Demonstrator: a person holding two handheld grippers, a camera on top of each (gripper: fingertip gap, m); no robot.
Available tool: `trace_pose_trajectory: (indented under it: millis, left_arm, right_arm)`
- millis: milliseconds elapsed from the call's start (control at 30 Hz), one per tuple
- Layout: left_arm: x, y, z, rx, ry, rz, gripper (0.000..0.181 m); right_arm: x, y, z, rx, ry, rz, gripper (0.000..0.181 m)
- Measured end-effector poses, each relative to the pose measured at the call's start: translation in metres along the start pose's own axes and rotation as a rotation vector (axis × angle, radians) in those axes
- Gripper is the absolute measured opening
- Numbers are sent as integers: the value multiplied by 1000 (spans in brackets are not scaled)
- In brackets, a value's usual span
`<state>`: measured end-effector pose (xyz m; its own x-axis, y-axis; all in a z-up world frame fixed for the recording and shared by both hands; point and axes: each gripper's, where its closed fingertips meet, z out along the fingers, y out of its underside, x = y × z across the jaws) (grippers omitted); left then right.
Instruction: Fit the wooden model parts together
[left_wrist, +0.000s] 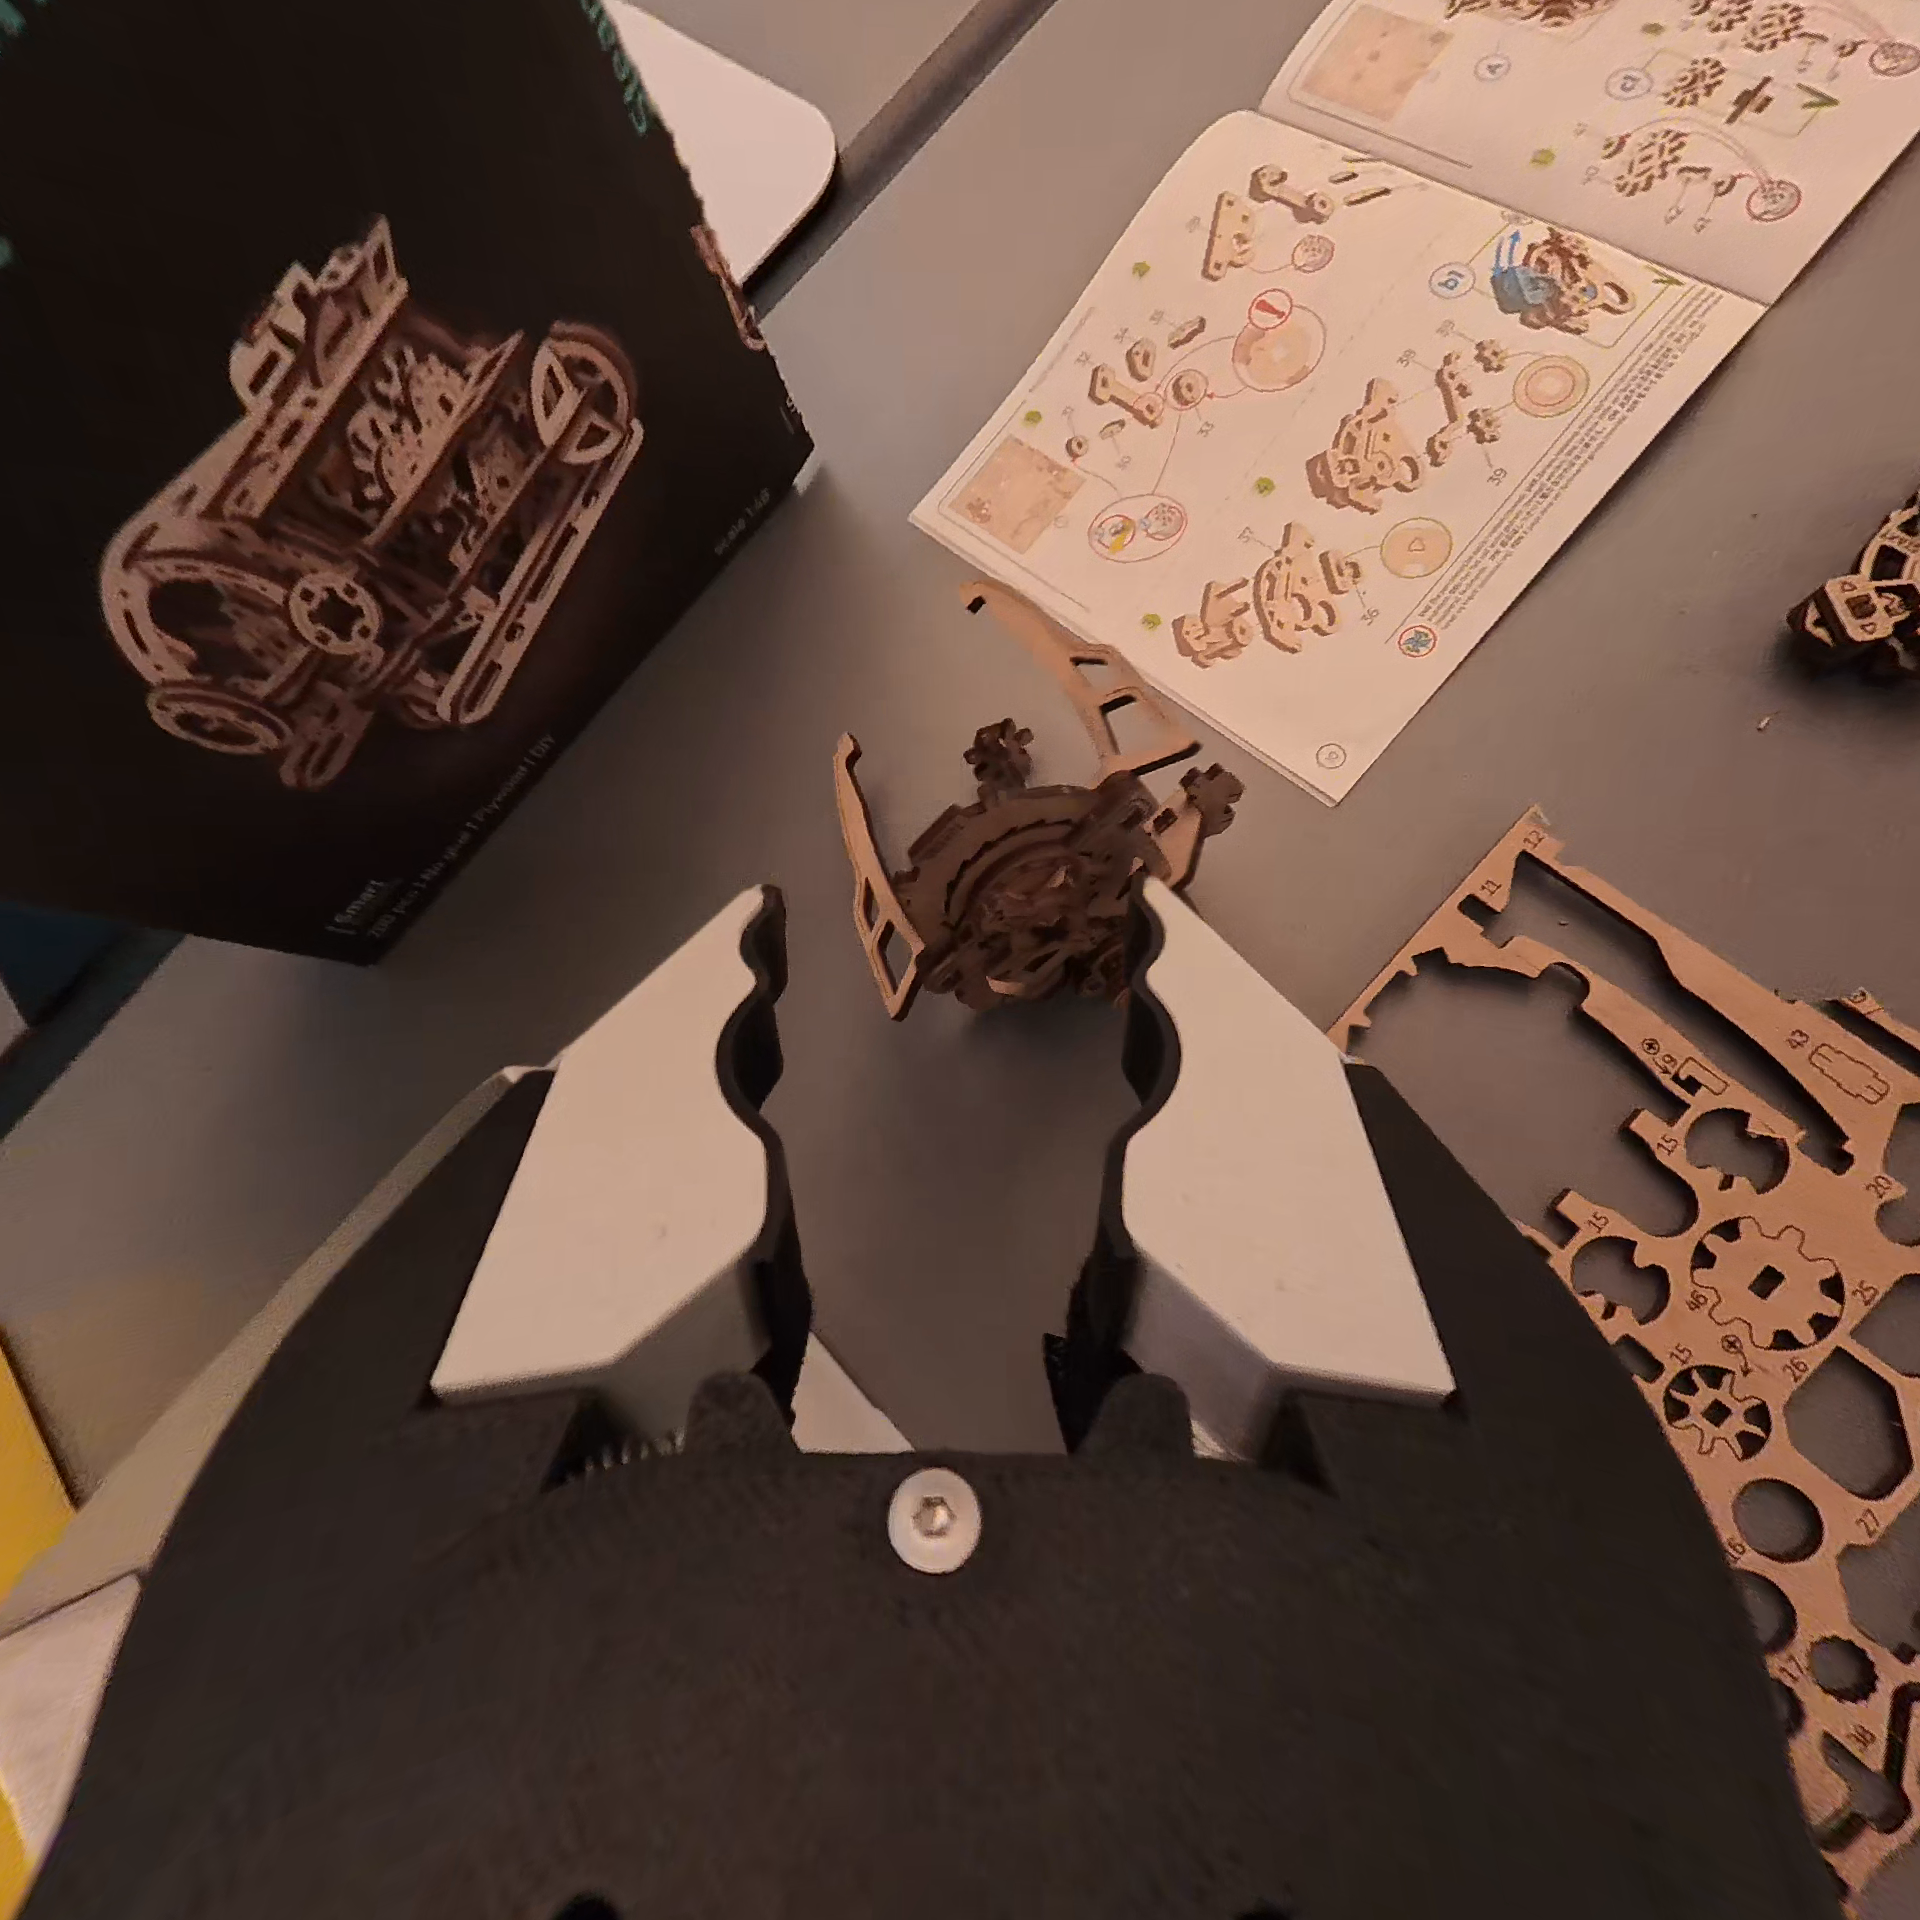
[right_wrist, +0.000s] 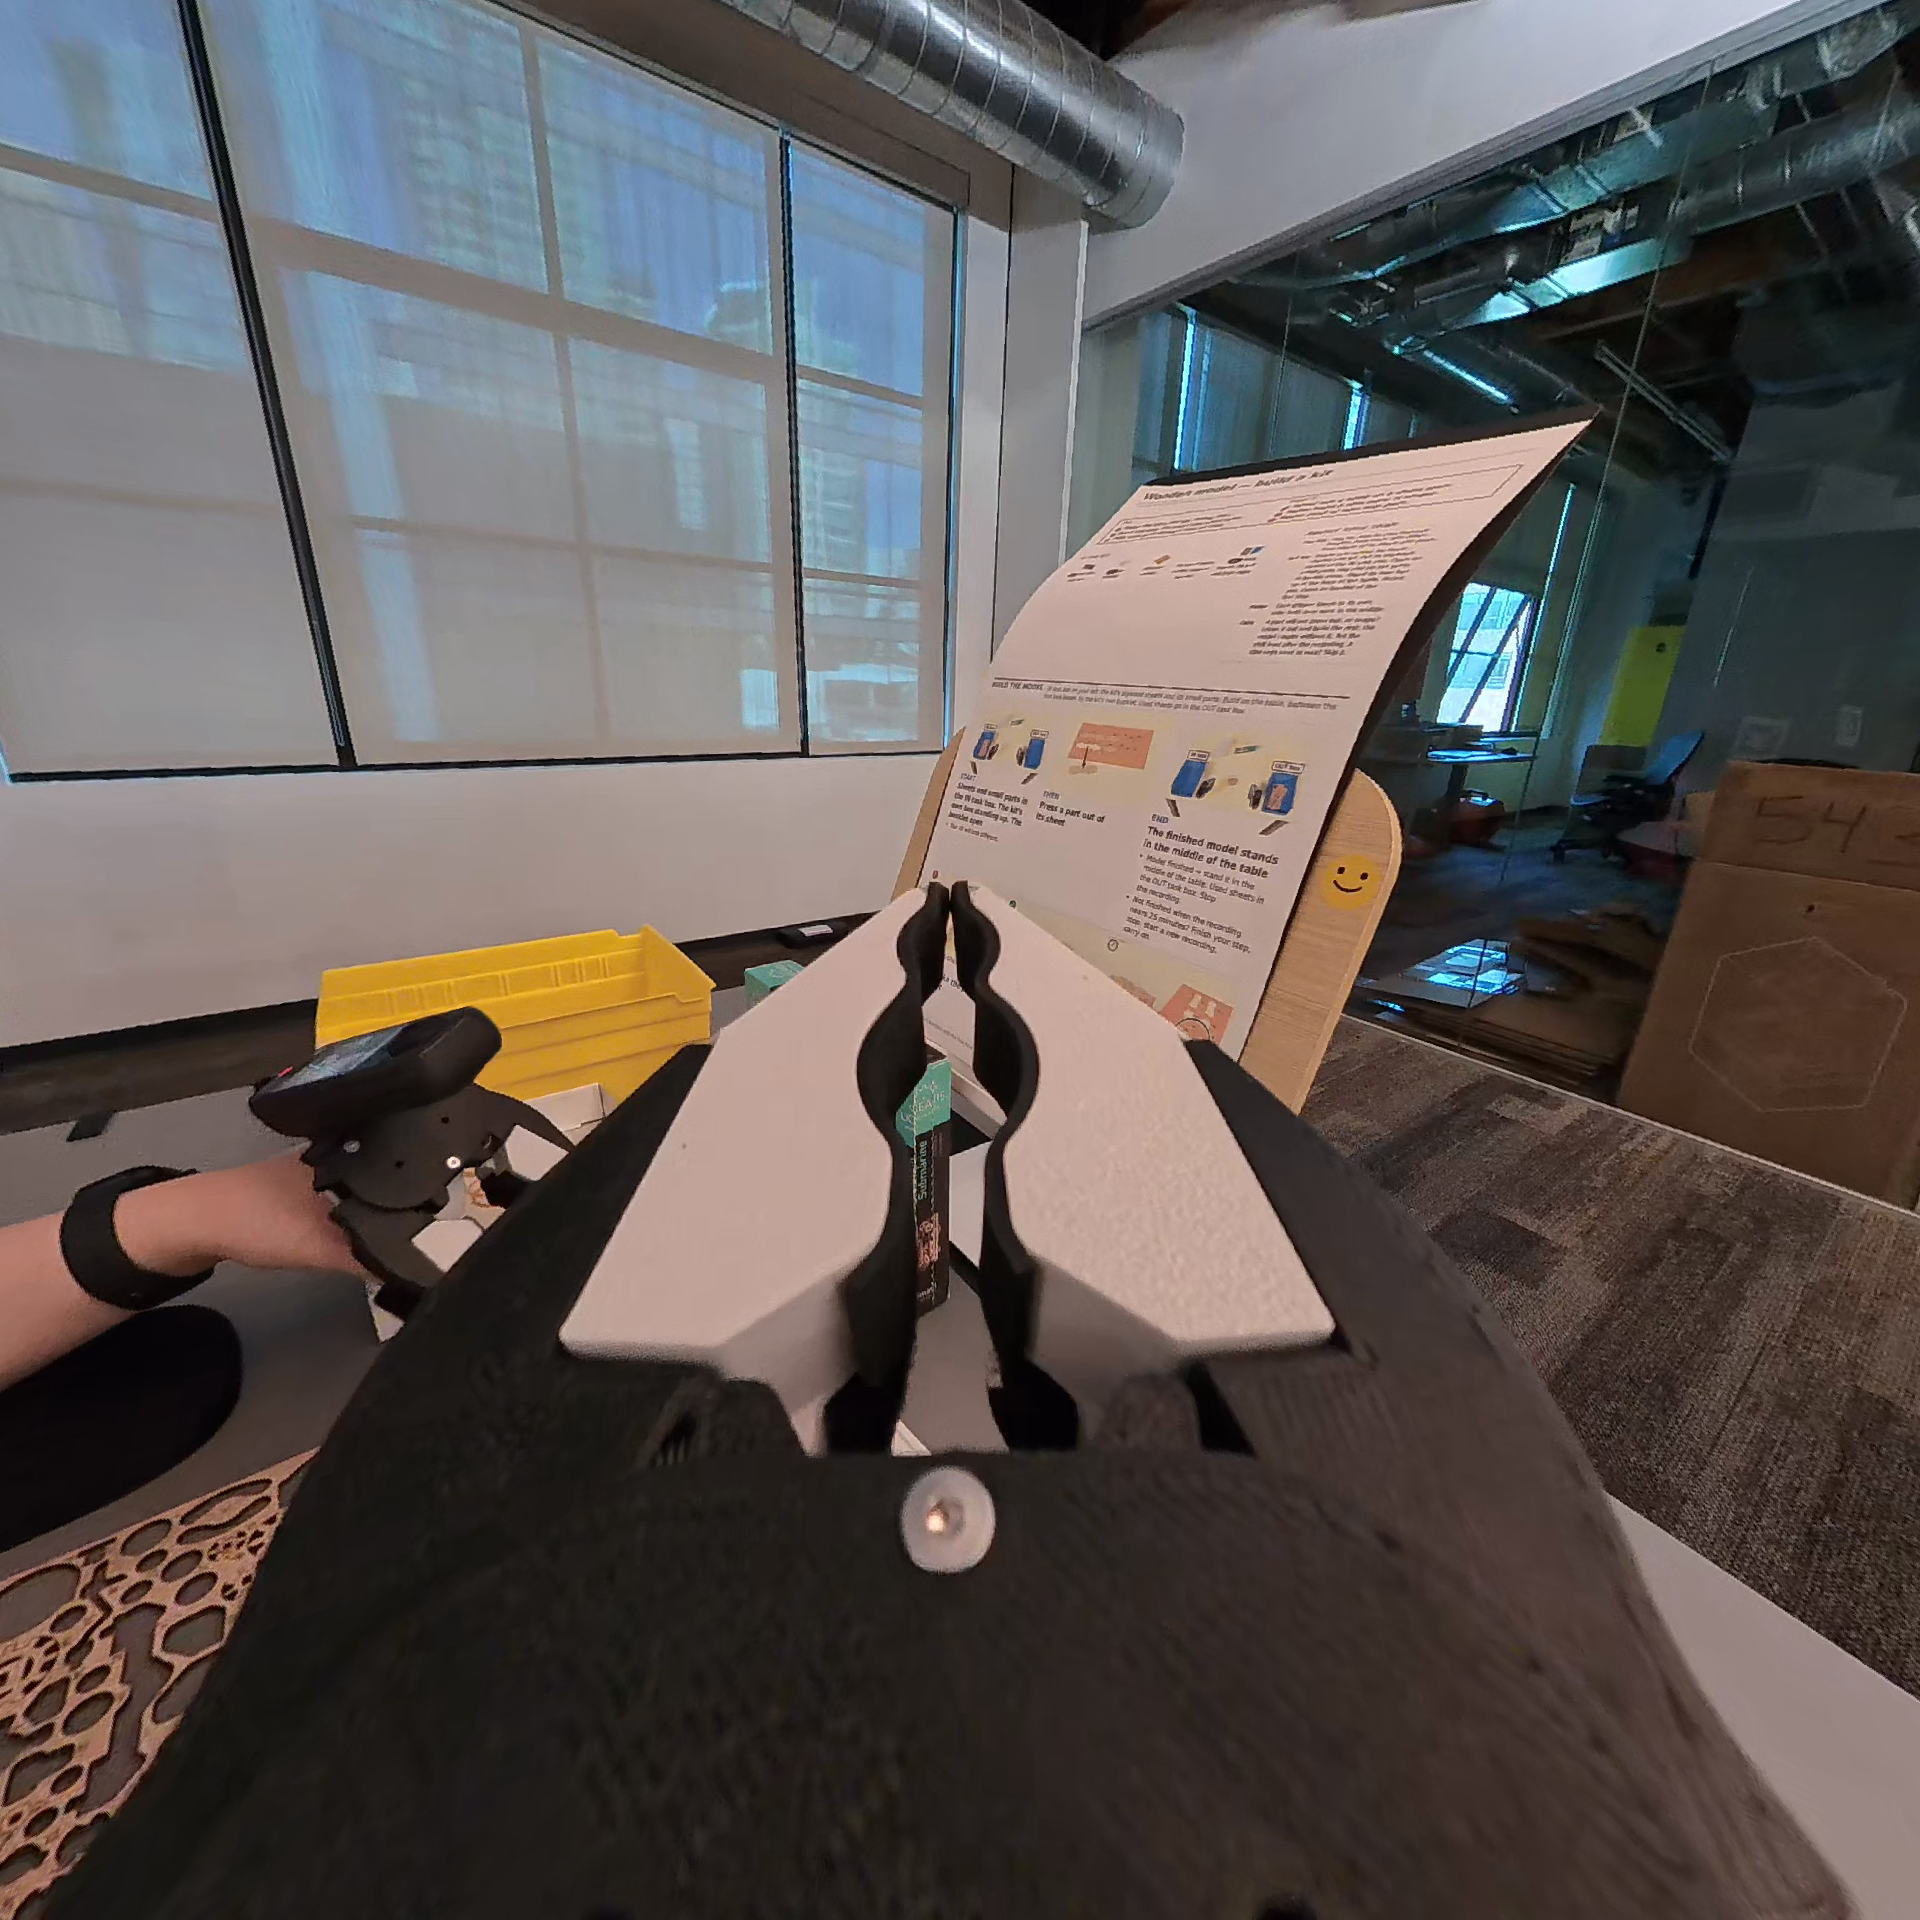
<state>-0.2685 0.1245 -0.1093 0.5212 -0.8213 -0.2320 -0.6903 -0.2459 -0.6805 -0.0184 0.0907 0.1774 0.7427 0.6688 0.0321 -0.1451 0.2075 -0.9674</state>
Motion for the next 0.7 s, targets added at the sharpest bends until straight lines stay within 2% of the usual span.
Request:
trace_pose_trajectory:
  millis: [167, 367, 700]
  left_arm:
    - [1, 5, 2, -19, 29, -23, 61]
    - [5, 6, 4, -14, 21, 56, 40]
    - [15, 3, 3, 27, 78, 129, 38]
  right_arm:
    - [0, 1, 0, -4, -4, 8, 0]
    - [1, 6, 2, -23, -6, 11, 0]
    - [1, 14, 7, -57, -12, 17, 0]
